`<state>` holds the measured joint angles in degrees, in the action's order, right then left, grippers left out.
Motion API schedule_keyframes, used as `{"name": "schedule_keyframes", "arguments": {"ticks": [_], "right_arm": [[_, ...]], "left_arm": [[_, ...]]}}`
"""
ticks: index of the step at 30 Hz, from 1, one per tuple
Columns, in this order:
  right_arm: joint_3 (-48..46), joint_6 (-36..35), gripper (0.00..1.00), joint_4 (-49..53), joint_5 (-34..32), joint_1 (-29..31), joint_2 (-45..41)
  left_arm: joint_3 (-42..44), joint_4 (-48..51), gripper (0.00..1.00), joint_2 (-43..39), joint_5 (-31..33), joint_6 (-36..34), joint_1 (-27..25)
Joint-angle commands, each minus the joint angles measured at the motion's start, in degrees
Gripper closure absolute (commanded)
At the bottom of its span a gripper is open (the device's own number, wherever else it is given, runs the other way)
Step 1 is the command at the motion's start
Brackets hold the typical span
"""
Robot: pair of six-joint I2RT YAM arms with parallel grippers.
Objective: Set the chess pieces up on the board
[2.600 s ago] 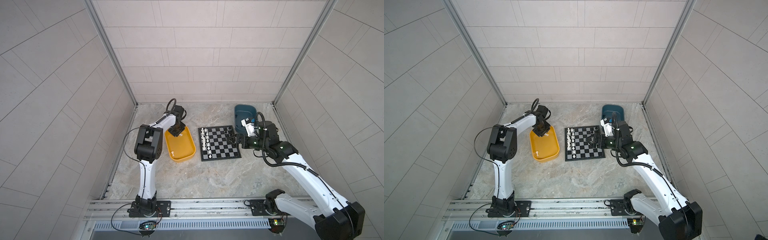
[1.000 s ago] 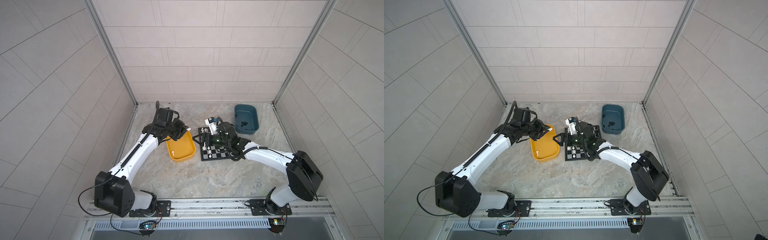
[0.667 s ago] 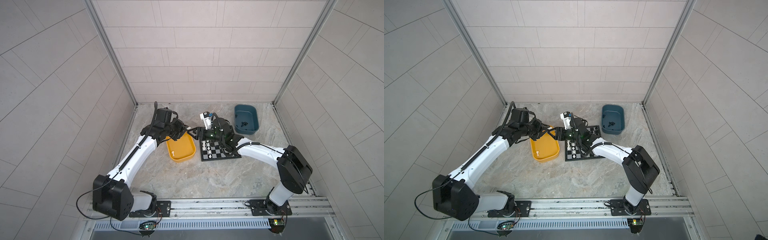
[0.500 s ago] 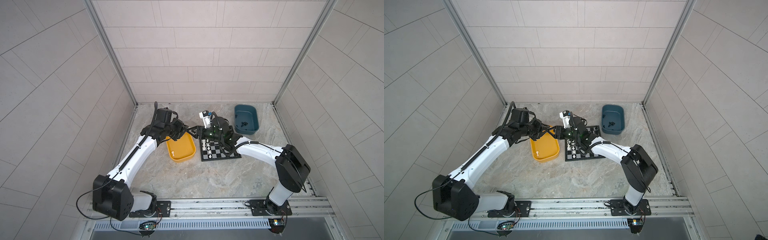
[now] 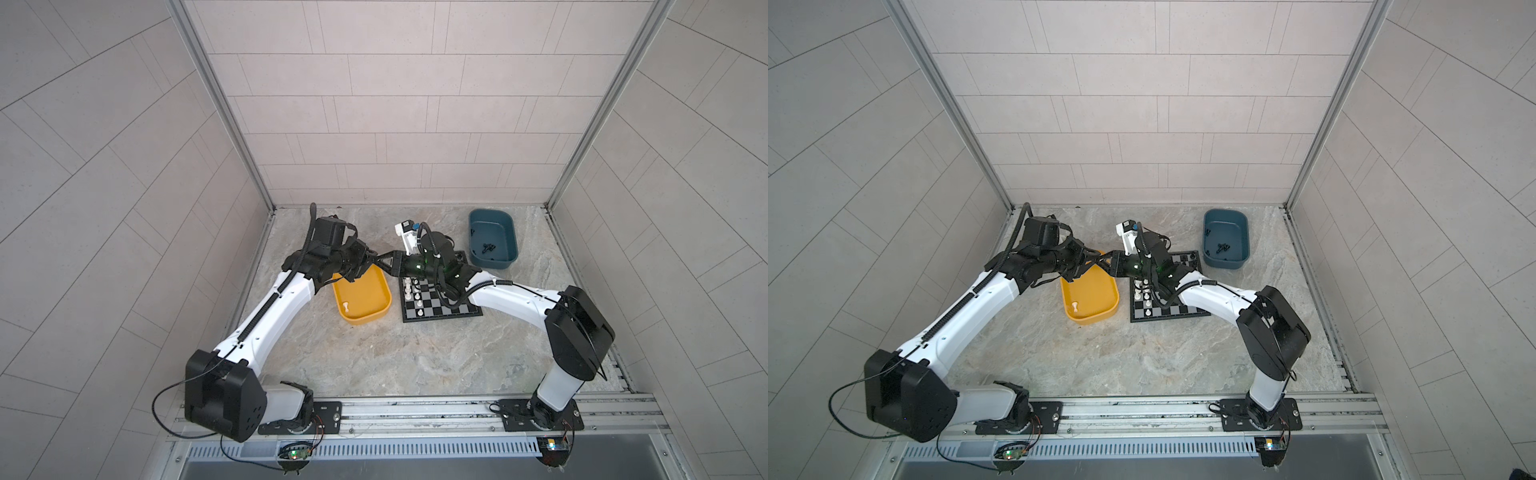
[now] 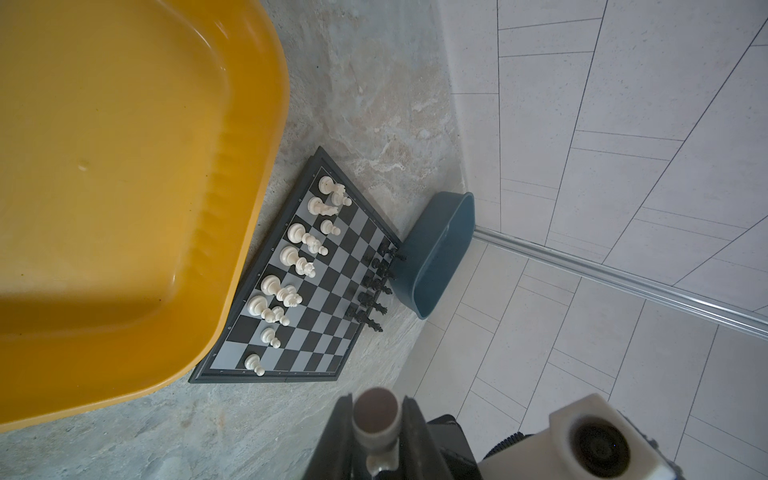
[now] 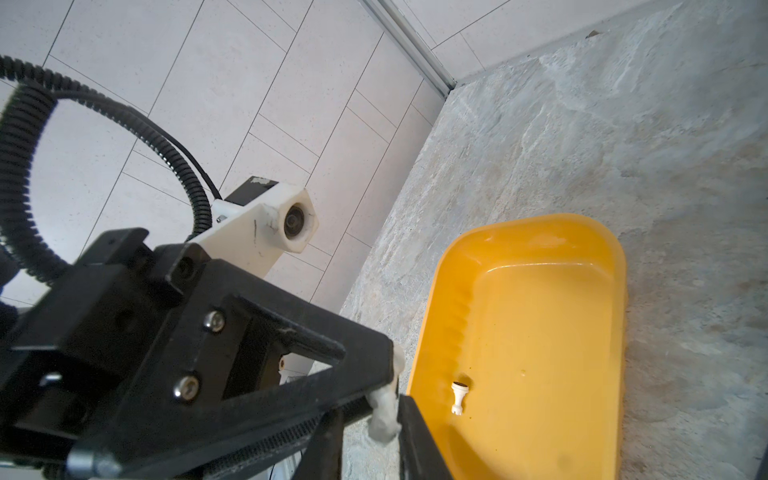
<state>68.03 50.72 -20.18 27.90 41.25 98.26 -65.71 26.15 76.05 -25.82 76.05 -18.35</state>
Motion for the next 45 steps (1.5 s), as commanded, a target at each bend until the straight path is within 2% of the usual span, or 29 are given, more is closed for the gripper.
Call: {"name": "schedule_keyframes", "arguments": {"ticks": [1,5,7,9,13,14,15,18,21,25,28,32,35,37,41,45], "right_arm": [[1.42,1.0,0.81,-1.85,-1.44,-0.21,0.9],[1.4,1.14,0.93,-2.57,-1.86,-0.2,1.67],[1.15,0.76,0.99,-2.85,-2.01,-0.21,1.78],[1.04,0.05,1.0,-2.51,-2.14,-0.17,1.29],[0.62,-3.57,1.0,2.09,-2.58,-0.36,-2.46],[0.61,-5.09,1.0,5.14,-2.68,-0.54,-4.02],[0.49,-6.48,1.0,7.98,-2.68,-0.66,-5.55],[1.67,-12.7,1.0,22.07,-2.92,-1.14,-10.36],[5.91,-21.95,1.0,42.74,-6.68,-1.15,-13.82],[12.42,-30.12,1.0,66.44,-14.9,-0.63,-15.36],[16.69,-32.94,1.0,77.25,-19.96,0.99,-13.76],[22.88,-34.69,1.0,84.9,-25.48,4.46,-7.22],[26.56,-35.03,1.0,85.68,-26.46,6.48,-0.98],[30.62,-35.71,1.0,87.66,-26.36,7.17,4.31],[39.85,-36.06,1.0,94.07,-27.54,8.12,16.17],[43.42,-36.54,1.0,94.1,-27.83,8.41,21.79]], "left_arm": [[-1.04,3.45,0.82,-1.9,-0.57,-2.25,-1.34],[-0.93,4.37,0.8,-2.14,0.22,-3.62,-1.5],[-0.84,4.53,0.76,-2.14,0.7,-4.32,-1.5],[-1.26,4.71,0.71,-2.06,1.82,-5.85,-1.45],[-3.76,4.65,0.43,-0.49,4.57,-10.89,-0.5],[-5.32,4.73,0.27,0.4,4.2,-13.44,0.8],[-7.37,5.42,0.01,1.42,3.41,-16.14,2.26],[-15.46,10.76,0.0,5.42,0.1,-25.85,5.47],[-18.84,14.26,0.0,7.76,-6.42,-34.04,6.22],[-16.38,23.26,0.0,7.28,-8.36,-46.61,6.21],[-11.86,29.08,0.0,5.16,-5.75,-53.13,6.22],[-5.27,32.91,0.0,0.92,2.75,-56.04,6.21],[-2.61,36.09,0.0,-1.67,16.37,-51.6,6.45],[-1.16,36.86,0.0,-2.81,23.0,-49.08,6.96],[1.08,35.8,0.0,-5.18,31.34,-48.49,7.78],[3.87,33.86,0.0,-7.95,37.82,-49.25,8.25]]}}
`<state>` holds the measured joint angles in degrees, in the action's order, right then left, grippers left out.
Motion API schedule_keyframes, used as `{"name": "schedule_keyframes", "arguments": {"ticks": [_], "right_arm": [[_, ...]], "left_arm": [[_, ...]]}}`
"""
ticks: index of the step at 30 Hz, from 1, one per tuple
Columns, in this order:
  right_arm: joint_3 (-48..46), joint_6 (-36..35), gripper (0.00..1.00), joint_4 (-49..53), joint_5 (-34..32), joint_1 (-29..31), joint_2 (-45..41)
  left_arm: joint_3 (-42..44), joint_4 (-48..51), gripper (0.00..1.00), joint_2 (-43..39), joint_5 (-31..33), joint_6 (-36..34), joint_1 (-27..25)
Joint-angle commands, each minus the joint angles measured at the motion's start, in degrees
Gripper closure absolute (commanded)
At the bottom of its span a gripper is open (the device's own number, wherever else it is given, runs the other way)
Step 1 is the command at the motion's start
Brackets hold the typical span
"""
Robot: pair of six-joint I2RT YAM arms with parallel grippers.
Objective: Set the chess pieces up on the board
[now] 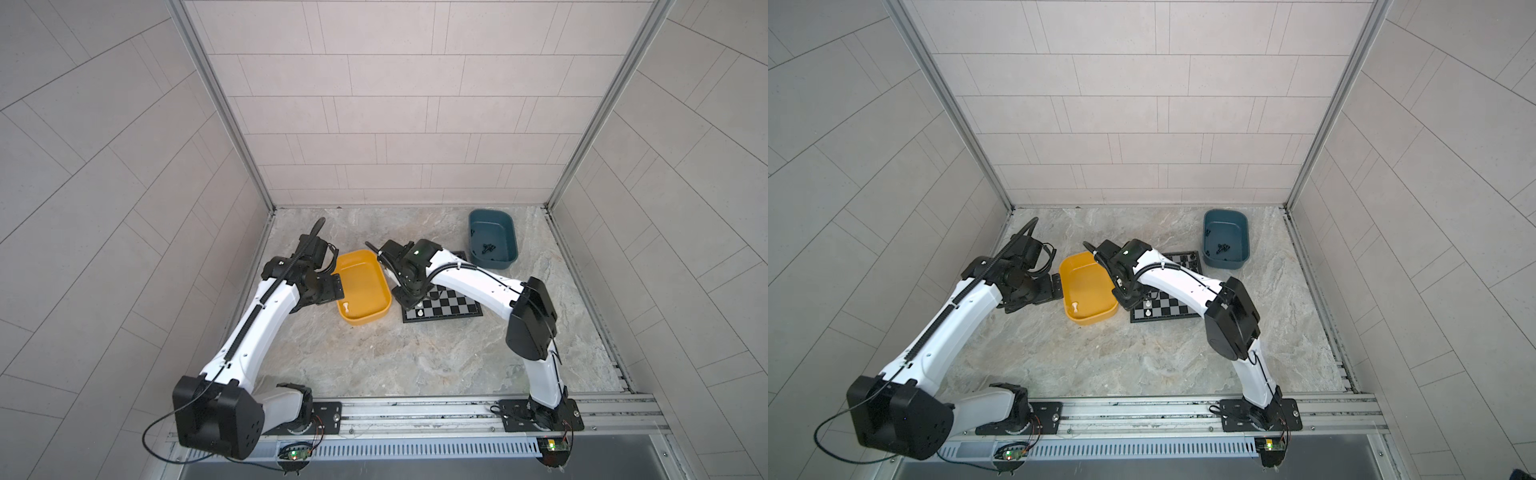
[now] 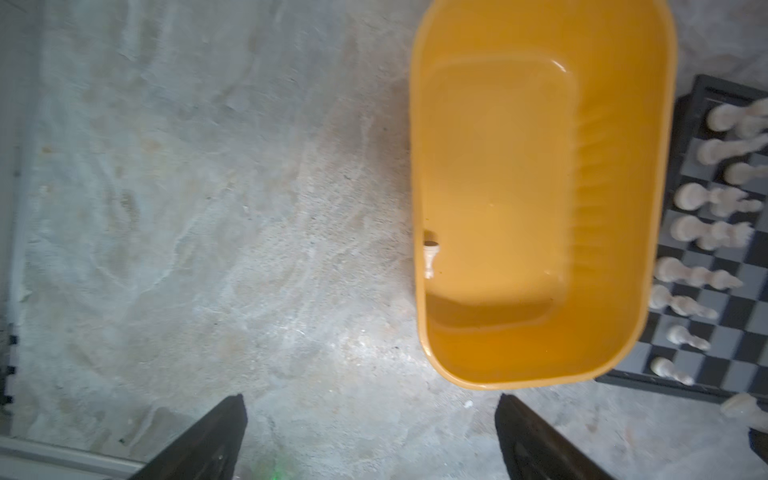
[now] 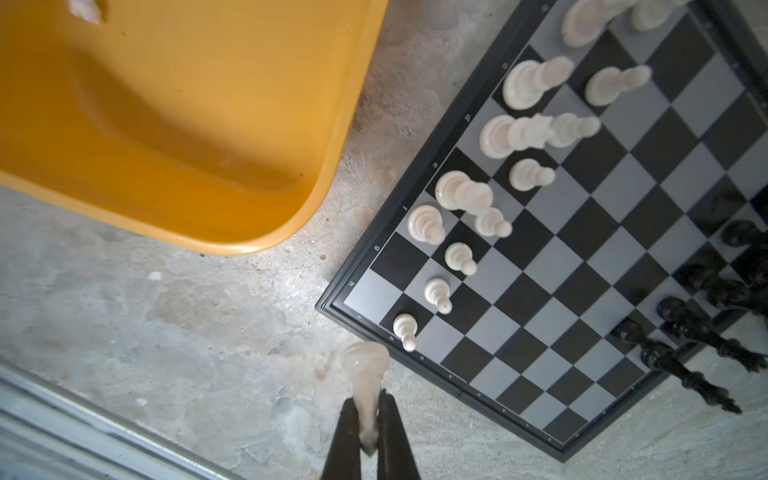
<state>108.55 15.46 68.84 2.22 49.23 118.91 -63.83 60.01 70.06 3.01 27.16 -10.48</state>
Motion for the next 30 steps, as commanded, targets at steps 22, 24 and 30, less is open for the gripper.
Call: {"name": "schedule_keyframes", "arguments": {"ticks": [22,24,30], "right_arm": [[8.06,-2.09,1.0,6.57,-2.48,-2.56,11.15],[8.17,-2.19,1.0,6.49,-2.24,-2.65,11.62],[8.34,-2.1,1.0,5.74,-1.6,-3.0,12.81]], "left_arm": [[3.45,-2.66,0.0,-2.77,4.64,-0.7,2.08],[3.43,-2.66,0.0,-2.74,4.63,-0.66,2.05],[3.63,-2.95,0.0,-2.83,4.13,-0.72,2.2]]}}
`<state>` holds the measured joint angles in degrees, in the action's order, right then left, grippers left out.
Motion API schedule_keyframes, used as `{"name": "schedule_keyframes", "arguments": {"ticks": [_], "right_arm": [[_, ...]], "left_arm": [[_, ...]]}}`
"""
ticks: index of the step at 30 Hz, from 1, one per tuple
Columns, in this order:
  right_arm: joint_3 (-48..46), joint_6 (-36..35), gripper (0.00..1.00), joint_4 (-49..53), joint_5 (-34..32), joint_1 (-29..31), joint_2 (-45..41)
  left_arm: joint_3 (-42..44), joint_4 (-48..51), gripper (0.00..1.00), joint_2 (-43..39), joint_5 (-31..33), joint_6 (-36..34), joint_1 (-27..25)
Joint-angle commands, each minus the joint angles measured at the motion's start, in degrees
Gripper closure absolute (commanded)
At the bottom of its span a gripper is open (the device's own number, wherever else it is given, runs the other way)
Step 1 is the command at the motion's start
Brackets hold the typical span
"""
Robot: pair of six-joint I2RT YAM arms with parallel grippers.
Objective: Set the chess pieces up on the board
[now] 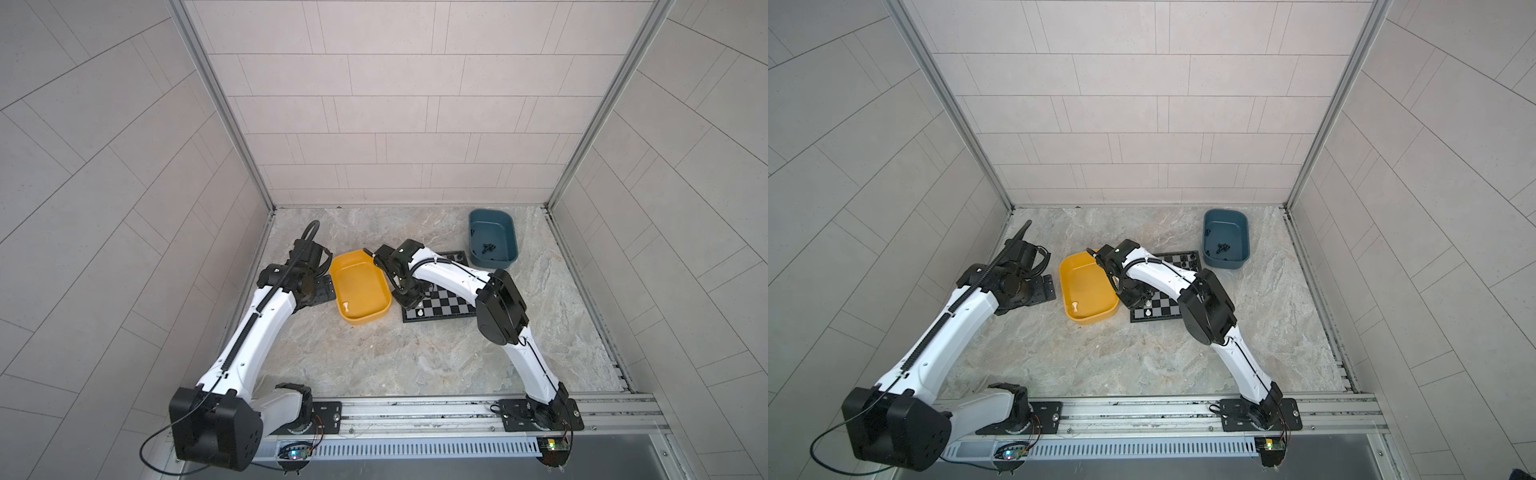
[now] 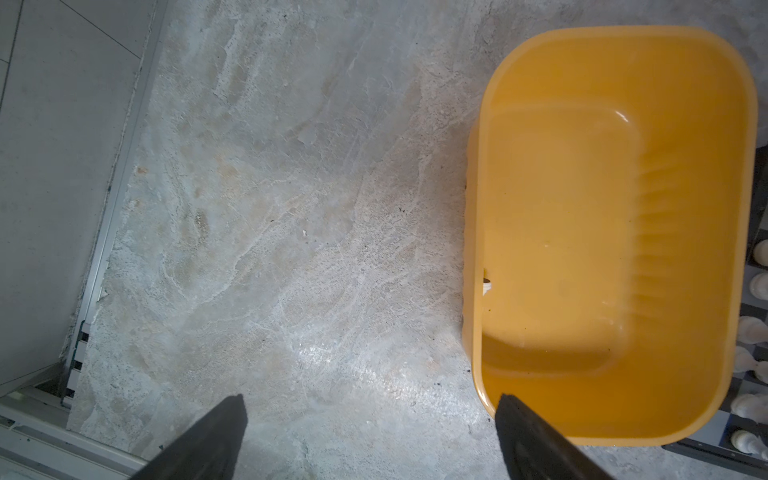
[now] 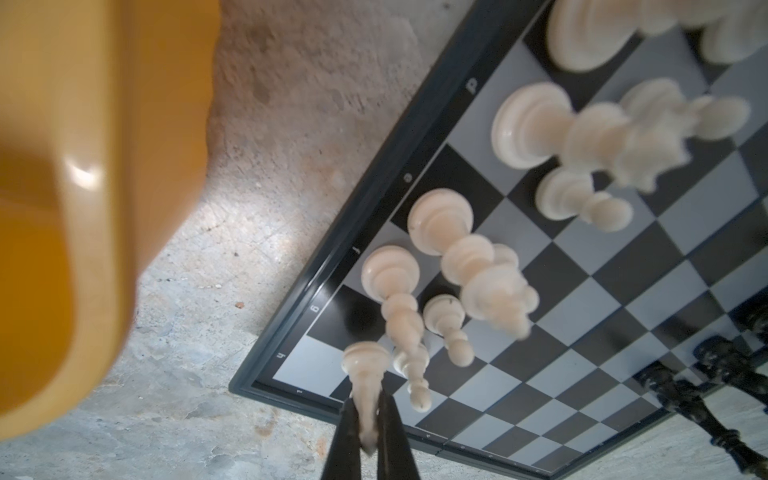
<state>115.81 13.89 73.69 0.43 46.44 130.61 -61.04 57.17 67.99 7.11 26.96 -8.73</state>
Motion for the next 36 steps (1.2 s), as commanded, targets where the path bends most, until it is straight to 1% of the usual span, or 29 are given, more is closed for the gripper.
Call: {"name": "schedule_keyframes", "arguments": {"ticks": [1,10,19,23,26,30,34,36], "right_arm": [[1.17,-0.5,1.0,0.84,0.19,-0.26,1.2],[2.49,-0.44,1.0,1.11,0.63,-0.38,2.65],[3.36,-0.44,0.83,1.97,0.8,-0.37,3.54],[3.86,-0.44,0.78,2.14,0.97,-0.36,3.54],[4.42,-0.23,0.77,2.35,1.16,-0.38,2.93],[5.67,0.33,0.72,2.99,1.15,-0.47,-0.56],[5.45,0.79,0.61,2.31,2.28,-0.53,-6.36],[4.21,0.75,0.55,0.48,3.06,-0.37,-8.81]], "left_arm": [[0.82,-0.1,0.0,-0.79,-0.06,-0.51,0.46],[1.01,-0.31,0.0,-0.96,-0.45,-0.59,0.43],[1.23,-0.61,0.0,-0.85,-1.12,-0.7,0.46],[1.14,-0.51,0.0,-0.95,-0.87,-0.68,0.4],[1.12,-0.44,0.0,-0.9,-0.71,-0.63,0.47],[1.27,-0.2,0.0,-0.66,-0.43,0.05,0.48],[1.66,-0.72,0.0,0.02,-1.95,0.81,0.77],[2.36,-1.65,0.02,0.62,-2.58,2.88,1.5]]}}
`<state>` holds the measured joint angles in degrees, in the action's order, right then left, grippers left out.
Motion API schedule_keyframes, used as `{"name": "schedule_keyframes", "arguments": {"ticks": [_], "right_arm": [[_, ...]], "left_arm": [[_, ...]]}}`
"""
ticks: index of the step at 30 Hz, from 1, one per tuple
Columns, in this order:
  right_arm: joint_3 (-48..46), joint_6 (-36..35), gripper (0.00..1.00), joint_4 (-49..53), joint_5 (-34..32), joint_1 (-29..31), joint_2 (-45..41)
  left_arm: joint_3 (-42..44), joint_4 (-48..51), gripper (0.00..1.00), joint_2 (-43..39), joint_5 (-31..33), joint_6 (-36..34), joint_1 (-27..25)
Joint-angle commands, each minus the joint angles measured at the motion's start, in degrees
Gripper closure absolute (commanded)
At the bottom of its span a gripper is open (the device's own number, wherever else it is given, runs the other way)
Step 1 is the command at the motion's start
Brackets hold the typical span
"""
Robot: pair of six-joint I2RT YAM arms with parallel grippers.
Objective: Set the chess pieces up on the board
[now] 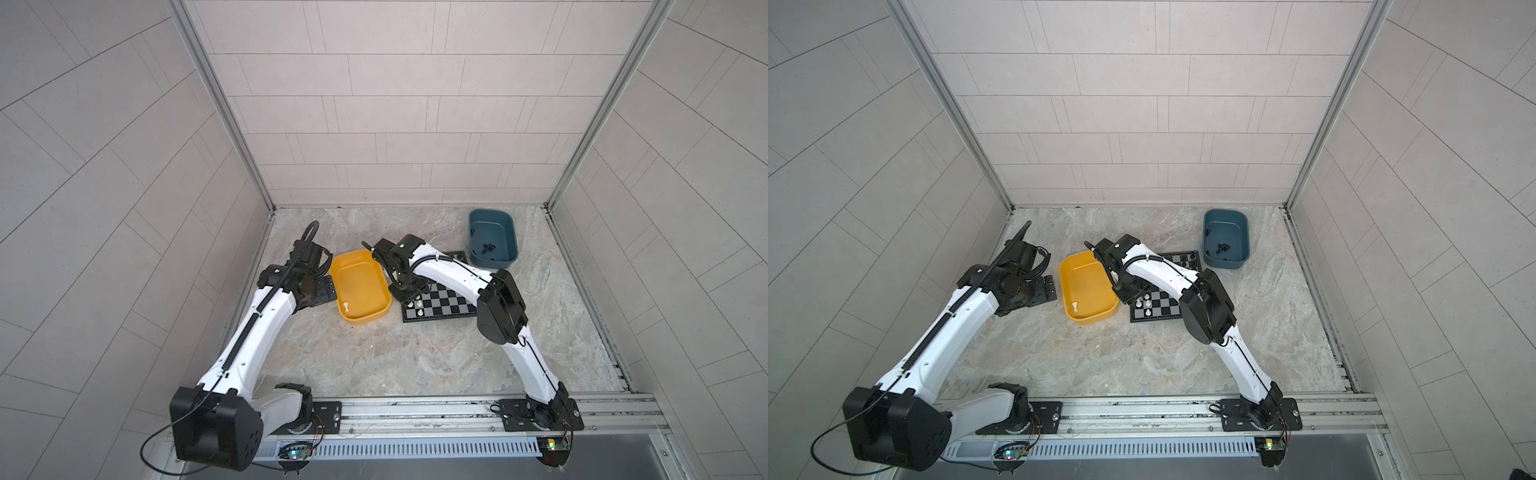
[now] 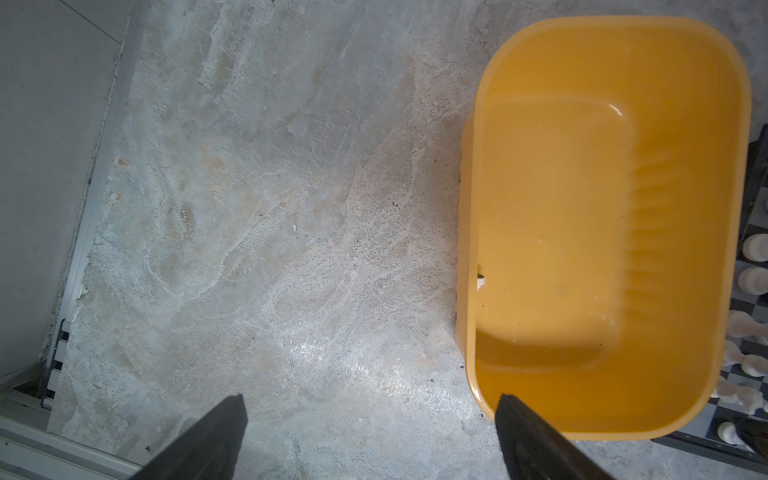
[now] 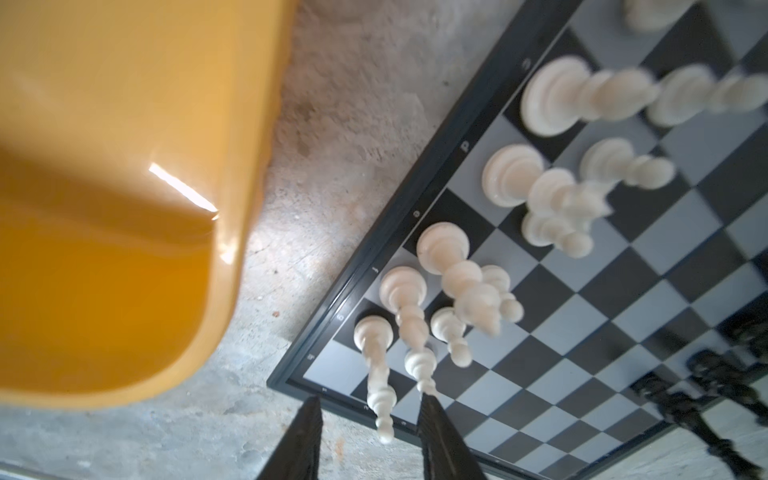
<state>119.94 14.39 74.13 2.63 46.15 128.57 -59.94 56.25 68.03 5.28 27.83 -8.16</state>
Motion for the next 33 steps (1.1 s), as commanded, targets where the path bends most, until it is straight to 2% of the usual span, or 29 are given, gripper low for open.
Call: {"name": "schedule_keyframes", "arguments": {"ticks": [1,3,8,9,12,16,26,33], "right_arm": [[-0.67,0.24,0.53,-1.13,0.72,-0.1,-7.67],[-1.11,0.22,0.54,-2.52,-0.98,-0.1,-7.92],[3.98,-0.35,0.74,-2.53,-7.4,-0.18,-3.24],[5.14,-0.55,0.78,-2.41,-8.25,-0.18,-2.08],[6.69,-0.92,0.86,-2.91,-9.02,-0.27,0.41],[6.8,-1.21,0.91,-4.8,-7.21,-0.19,2.45],[7.5,-0.29,0.93,-7.72,0.68,0.91,5.33],[6.86,0.75,0.95,-8.95,4.92,2.61,5.72]], "left_arm": [[1.86,-2.26,0.06,1.13,-1.84,3.2,1.78],[1.92,-4.25,0.2,2.85,-4.69,5.68,4.09],[-1.33,-5.78,0.54,11.52,-12.87,11.78,11.44],[-2.58,-5.78,0.59,13.88,-15.37,11.55,12.93],[-5.69,-6.39,0.66,21.28,-17.67,12.09,14.15],[-10.18,-8.35,0.69,28.75,-20.6,12.28,14.55],[-23.1,-4.13,0.68,41.69,-24.65,10.03,14.46],[-28.34,-3.12,0.67,48.09,-27.02,9.79,14.32]]}}
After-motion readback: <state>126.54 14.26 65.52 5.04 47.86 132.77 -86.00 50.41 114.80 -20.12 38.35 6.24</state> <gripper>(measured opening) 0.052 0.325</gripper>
